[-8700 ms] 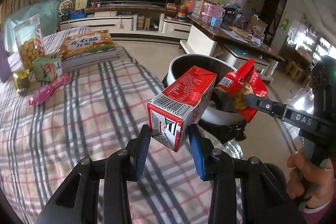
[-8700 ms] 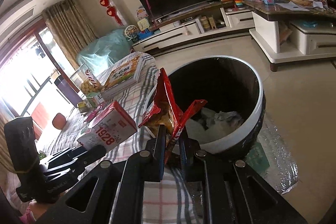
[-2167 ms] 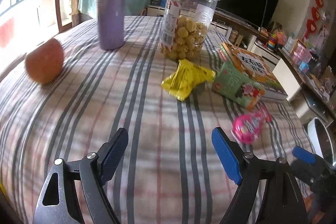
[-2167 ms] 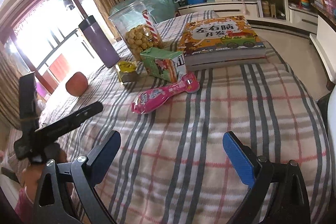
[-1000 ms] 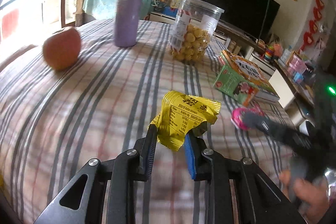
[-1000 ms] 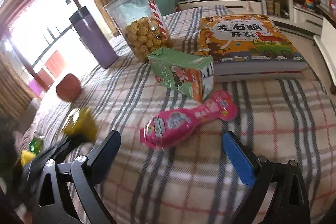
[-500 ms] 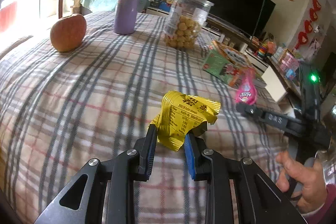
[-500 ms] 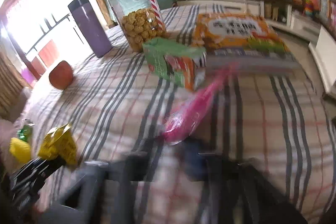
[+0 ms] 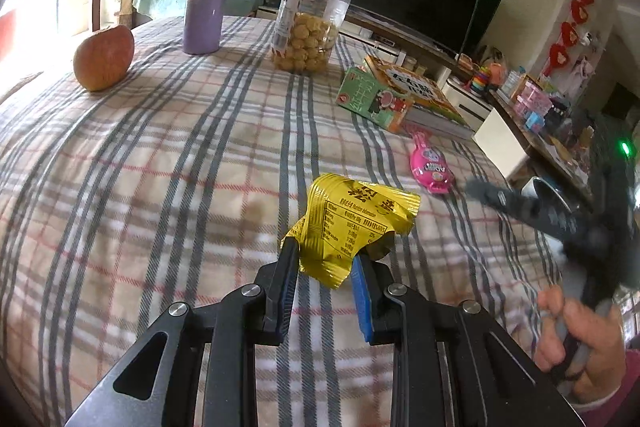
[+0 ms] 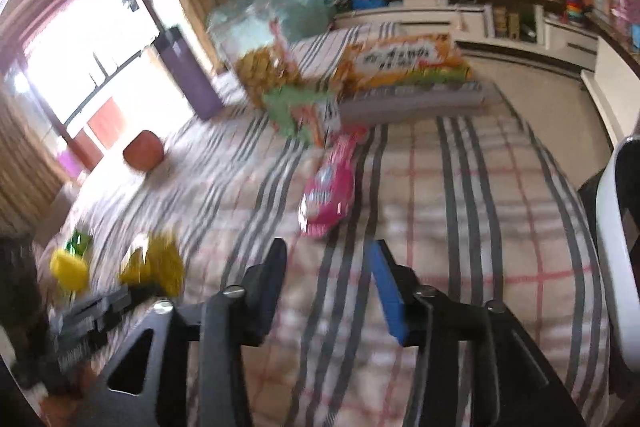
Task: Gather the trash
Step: 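Grasp yellow snack wrapper with left gripper while right gripper grasps pink lollipop pack, then carry yellow wrapper and pink lollipop pack over the bin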
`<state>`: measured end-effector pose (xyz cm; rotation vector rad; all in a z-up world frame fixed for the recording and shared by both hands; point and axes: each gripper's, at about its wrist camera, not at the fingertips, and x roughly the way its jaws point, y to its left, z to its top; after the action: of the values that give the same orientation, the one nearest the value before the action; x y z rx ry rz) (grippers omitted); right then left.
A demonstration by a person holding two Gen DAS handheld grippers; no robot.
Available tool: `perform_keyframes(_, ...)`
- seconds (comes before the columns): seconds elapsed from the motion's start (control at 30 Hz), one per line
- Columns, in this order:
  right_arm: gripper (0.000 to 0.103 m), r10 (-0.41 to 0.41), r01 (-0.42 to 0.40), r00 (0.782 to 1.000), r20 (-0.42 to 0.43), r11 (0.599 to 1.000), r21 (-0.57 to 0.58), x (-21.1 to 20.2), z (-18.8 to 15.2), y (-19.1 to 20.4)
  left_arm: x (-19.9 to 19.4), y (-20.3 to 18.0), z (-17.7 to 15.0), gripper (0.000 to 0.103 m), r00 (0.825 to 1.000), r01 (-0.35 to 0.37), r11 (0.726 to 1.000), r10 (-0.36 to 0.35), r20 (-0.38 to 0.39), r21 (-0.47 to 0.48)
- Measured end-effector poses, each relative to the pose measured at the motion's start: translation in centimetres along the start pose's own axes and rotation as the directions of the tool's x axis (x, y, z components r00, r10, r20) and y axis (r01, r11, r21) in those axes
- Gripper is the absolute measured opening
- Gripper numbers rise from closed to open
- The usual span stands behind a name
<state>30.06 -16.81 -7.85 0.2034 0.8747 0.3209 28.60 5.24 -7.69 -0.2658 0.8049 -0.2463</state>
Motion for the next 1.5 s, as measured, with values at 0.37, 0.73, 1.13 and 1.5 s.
perform_keyframes(0.37, 0.041, -0.078, 0.078, 0.996, -0.035, 0.997, 0.000, 5.6, 1.9, 0.9, -0.4, -0.2, -0.5, 0.024, 1.000, -0.005, 1.000, 0.005, -0.009, -0.010)
perform_keyframes(0.73, 0.040, 0.024, -0.024, 1.000, -0.007, 1.000, 0.016, -0.3, -1.4, -1.0, 0.0, -3.4, -0.8, 0.024, 0.999, 0.040, 0.999, -0.040, -0.026, 0.033)
perform_keyframes(1.13, 0.040, 0.061, -0.065, 0.996, 0.068, 0.996, 0.055, -7.5, -4.5, -4.1, 0.3, -8.6, -2.0, 0.024, 0.993, 0.103, 0.990, -0.097, -0.064, 0.097)
perform_keyframes(1.5, 0.040, 0.053, -0.064, 0.993, 0.104, 0.993, 0.104, -11.2, -6.6, -6.8, 0.3, -12.5, -2.2, 0.024, 0.988, 0.145, 0.975, -0.133, -0.079, 0.167)
